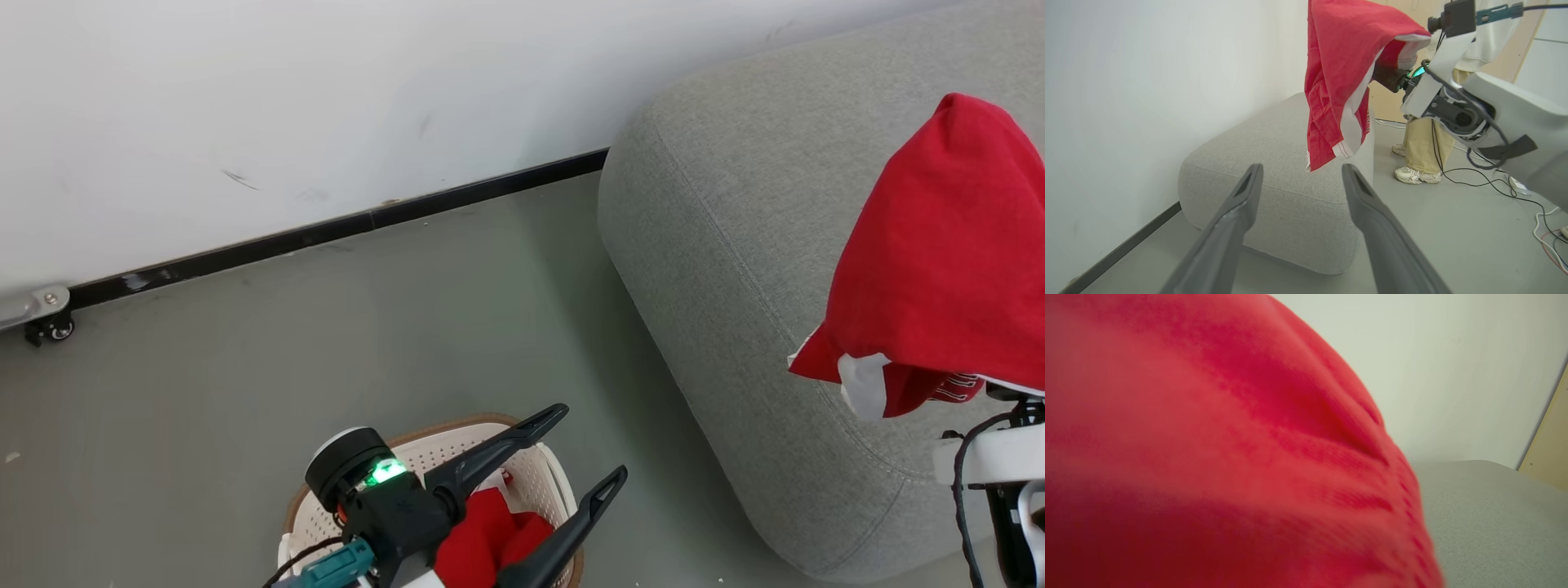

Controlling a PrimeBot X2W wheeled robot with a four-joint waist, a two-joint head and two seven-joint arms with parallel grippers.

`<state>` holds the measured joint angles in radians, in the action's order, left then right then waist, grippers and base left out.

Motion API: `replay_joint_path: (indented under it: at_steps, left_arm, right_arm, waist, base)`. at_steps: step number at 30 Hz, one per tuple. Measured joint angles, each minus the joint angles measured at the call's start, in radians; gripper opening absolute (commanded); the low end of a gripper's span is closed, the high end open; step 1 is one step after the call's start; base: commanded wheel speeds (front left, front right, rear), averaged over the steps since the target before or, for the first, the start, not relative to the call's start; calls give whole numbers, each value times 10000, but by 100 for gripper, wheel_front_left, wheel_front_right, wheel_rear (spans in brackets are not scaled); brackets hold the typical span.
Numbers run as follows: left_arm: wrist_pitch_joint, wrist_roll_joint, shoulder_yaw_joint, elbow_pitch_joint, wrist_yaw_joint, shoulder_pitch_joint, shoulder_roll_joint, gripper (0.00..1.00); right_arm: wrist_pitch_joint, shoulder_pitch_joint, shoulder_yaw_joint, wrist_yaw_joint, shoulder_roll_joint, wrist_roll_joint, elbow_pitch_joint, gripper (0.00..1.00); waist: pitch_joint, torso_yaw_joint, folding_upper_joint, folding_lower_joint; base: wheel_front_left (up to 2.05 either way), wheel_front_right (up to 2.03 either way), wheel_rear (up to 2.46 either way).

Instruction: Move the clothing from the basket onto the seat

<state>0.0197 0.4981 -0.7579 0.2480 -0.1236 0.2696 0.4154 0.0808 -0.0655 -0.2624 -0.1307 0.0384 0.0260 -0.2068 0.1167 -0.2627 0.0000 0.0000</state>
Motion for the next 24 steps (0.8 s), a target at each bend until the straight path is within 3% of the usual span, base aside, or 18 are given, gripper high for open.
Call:
replay_joint_path:
  at_steps: [24]
  left_arm:
    - [527, -355, -383, -773, -2, 299, 17, 100]
  right_arm:
    - [84, 27, -125, 0, -8, -10, -63, 0]
  waist:
    - [-43, -942, 0, 0]
  base:
    - [0, 0, 0]
